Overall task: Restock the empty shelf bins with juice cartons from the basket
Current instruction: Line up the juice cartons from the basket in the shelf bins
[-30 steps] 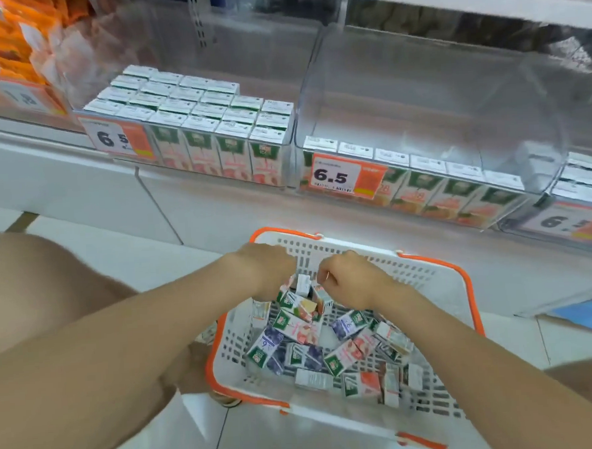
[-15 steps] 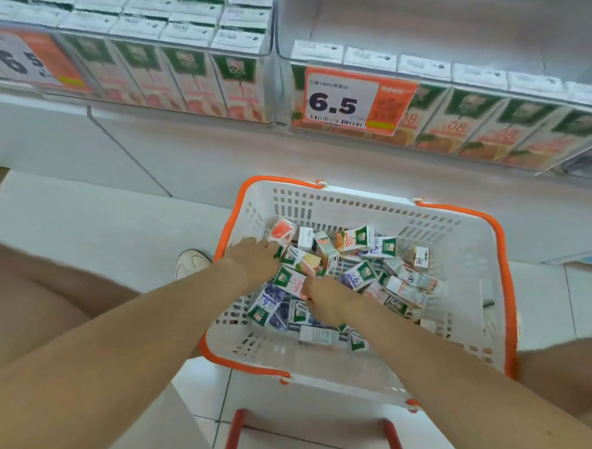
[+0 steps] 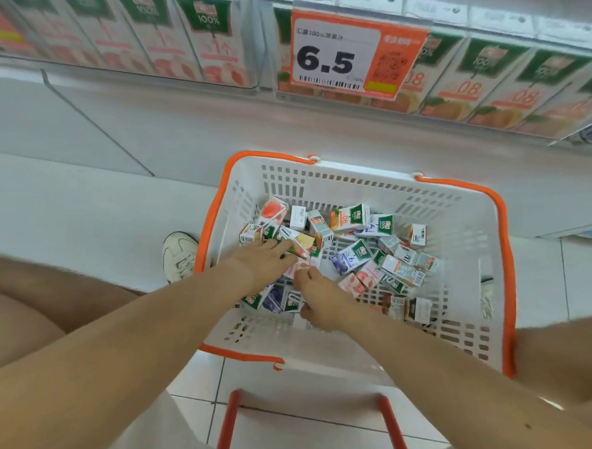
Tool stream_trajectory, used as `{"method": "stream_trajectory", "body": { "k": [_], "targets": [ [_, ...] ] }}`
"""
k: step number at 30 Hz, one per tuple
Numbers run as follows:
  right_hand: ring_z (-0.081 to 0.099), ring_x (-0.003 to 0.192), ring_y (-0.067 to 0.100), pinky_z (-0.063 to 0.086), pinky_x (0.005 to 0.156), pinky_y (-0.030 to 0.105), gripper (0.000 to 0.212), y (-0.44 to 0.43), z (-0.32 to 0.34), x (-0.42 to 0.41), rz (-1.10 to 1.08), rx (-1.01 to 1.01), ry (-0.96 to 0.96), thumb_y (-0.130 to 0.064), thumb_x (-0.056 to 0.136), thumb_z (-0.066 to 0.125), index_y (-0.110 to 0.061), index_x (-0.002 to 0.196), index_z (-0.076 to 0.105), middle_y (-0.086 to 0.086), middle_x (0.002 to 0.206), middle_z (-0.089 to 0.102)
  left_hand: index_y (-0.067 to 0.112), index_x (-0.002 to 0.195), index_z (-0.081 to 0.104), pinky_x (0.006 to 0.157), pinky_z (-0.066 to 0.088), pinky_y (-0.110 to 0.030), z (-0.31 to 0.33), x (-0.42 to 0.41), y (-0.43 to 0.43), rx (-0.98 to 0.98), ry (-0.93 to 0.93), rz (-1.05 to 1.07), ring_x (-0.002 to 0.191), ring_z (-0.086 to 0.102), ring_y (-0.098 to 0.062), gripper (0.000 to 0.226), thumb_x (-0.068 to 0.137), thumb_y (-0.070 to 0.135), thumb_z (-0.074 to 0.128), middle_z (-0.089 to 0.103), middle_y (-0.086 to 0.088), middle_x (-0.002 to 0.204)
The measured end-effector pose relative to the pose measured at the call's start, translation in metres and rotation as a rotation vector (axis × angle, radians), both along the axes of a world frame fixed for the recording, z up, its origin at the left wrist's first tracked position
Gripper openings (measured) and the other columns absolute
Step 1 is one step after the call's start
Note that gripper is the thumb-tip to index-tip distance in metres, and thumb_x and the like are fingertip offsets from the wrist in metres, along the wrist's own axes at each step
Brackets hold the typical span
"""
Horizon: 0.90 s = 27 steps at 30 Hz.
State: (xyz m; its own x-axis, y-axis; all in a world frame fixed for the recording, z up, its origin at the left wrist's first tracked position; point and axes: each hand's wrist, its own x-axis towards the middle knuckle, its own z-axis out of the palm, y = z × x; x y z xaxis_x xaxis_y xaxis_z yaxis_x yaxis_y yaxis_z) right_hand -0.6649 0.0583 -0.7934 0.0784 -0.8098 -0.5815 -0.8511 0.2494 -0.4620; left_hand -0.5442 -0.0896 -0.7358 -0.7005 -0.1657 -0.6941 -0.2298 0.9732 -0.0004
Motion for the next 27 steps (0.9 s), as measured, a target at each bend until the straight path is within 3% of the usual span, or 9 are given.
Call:
{"method": "stream_trajectory", "body": {
  "k": [5,10,15,18,20,23,25,27],
  "targets": [
    [0.057,0.106,0.035,0.035,0.075,0.034,0.048,0.004,-0.001,-0.004,-0.006,-0.075,0.049,-0.016,0.09,0.077,-0.004,0.126,0.048,0.016,0.125,0.051,0.024,0.166,0.016,0.126,0.023,-0.057,-0.001,-0.007,-0.002,0.079,0.031,0.028,0.155,0.02,-0.034,0.106,0.082,-0.017,0.066,0.019,-0.012,0.166],
    [0.059,0.106,0.034,0.036,0.072,0.037,0.044,0.007,0.005,-0.008,-0.023,-0.115,0.08,-0.024,0.088,0.078,-0.01,0.119,0.049,0.012,0.116,0.062,0.023,0.16,0.029,0.112,0.043,-0.055,-0.02,-0.011,-0.002,0.057,0.099,0.024,0.143,0.033,-0.034,0.088,0.086,-0.011,0.064,0.031,-0.011,0.157],
    [0.06,0.113,0.034,0.053,0.089,0.047,0.061,0.01,0.012,-0.014,-0.019,-0.011,0.02,-0.018,0.087,0.081,-0.011,0.138,0.048,0.01,0.133,0.054,0.039,0.163,0.023,0.116,0.034,-0.064,-0.018,-0.014,0.003,0.026,0.03,-0.008,0.145,0.029,-0.042,0.094,0.092,-0.007,0.062,0.024,-0.01,0.159],
    [0.057,0.112,0.029,0.053,0.092,0.042,0.052,0.007,0.019,-0.031,-0.048,0.047,-0.039,-0.011,0.087,0.074,-0.013,0.137,0.061,0.008,0.125,0.055,0.033,0.155,0.041,0.112,0.038,-0.058,-0.021,-0.017,0.006,-0.003,0.103,-0.013,0.138,0.036,-0.036,0.08,0.09,-0.004,0.066,0.035,-0.009,0.15],
    [0.063,0.101,0.028,0.056,0.082,0.038,0.038,0.002,0.025,-0.048,-0.146,0.134,-0.116,-0.006,0.082,0.07,-0.01,0.119,0.071,0.006,0.108,0.065,0.026,0.147,0.051,0.106,0.042,-0.049,-0.023,-0.02,0.005,0.009,0.15,-0.032,0.131,0.042,-0.03,0.067,0.089,-0.004,0.067,0.044,-0.006,0.142],
    [0.069,0.082,0.03,0.056,0.072,0.036,0.021,0.002,0.041,-0.072,-0.368,0.265,-0.259,-0.003,0.085,0.065,-0.013,0.102,0.071,0.011,0.089,0.072,0.024,0.146,0.051,0.108,0.044,-0.041,-0.03,-0.022,0.007,0.06,0.183,-0.073,0.133,0.047,-0.024,0.063,0.092,-0.004,0.066,0.055,-0.001,0.143],
    [0.062,0.073,0.024,0.049,0.07,0.035,0.03,0.001,0.054,-0.08,-0.528,0.265,-0.363,0.0,0.091,0.055,-0.017,0.112,0.067,0.007,0.087,0.068,0.024,0.152,0.045,0.114,0.043,-0.043,-0.034,-0.022,0.01,0.067,0.18,-0.123,0.14,0.045,-0.025,0.069,0.093,-0.003,0.067,0.057,-0.001,0.148],
    [0.054,0.078,0.019,0.044,0.072,0.033,0.041,-0.001,0.065,-0.083,-0.709,0.246,-0.418,-0.002,0.097,0.043,-0.016,0.131,0.06,0.004,0.096,0.063,0.02,0.158,0.035,0.118,0.04,-0.046,-0.033,-0.022,0.015,0.061,0.152,-0.135,0.147,0.04,-0.028,0.078,0.092,-0.007,0.066,0.052,-0.006,0.156]
  ]
}}
